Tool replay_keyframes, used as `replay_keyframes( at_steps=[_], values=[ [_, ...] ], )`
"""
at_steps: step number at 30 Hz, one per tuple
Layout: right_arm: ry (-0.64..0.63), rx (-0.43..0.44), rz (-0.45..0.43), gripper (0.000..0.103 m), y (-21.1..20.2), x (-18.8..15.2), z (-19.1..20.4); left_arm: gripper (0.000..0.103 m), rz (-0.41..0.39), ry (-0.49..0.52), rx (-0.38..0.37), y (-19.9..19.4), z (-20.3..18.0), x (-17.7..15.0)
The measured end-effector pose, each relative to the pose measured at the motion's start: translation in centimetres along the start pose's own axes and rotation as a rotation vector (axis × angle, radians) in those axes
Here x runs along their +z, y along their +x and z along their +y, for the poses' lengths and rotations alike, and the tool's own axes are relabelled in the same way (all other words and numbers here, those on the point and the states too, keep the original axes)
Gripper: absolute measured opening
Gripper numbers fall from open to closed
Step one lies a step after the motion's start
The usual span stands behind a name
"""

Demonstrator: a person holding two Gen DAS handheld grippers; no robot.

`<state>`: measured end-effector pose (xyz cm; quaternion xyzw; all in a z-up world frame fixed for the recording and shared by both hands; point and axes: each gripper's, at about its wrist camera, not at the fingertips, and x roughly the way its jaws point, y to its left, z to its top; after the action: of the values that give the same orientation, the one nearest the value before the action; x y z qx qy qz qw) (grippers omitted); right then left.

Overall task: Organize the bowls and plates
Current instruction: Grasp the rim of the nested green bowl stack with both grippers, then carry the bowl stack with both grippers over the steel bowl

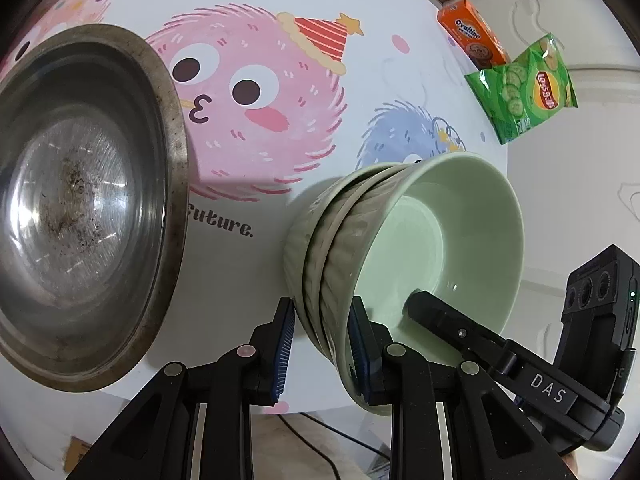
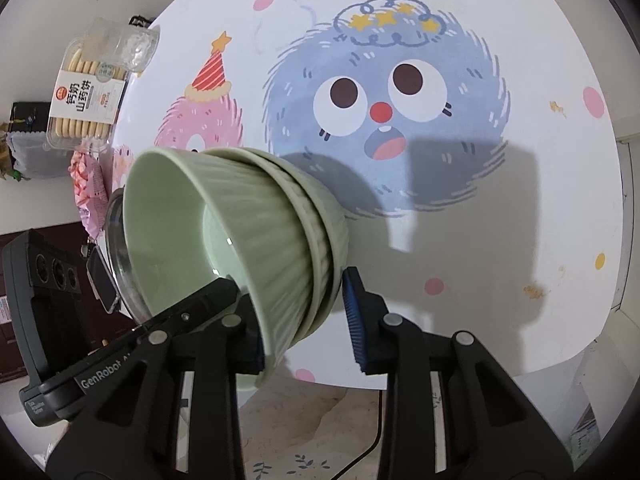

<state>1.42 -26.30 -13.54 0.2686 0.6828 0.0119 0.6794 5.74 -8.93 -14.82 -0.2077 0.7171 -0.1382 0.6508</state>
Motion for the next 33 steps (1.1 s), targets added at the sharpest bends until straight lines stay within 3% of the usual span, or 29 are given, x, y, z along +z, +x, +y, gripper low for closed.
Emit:
replay_keyframes(
  at_steps=[33],
  values=[
    [0.016,0.006,-0.047,0.03,-1.2,-0.4,0.7,0.026,-0.029,0.051,0.019,-1.3,-0.8,0.0]
  ],
)
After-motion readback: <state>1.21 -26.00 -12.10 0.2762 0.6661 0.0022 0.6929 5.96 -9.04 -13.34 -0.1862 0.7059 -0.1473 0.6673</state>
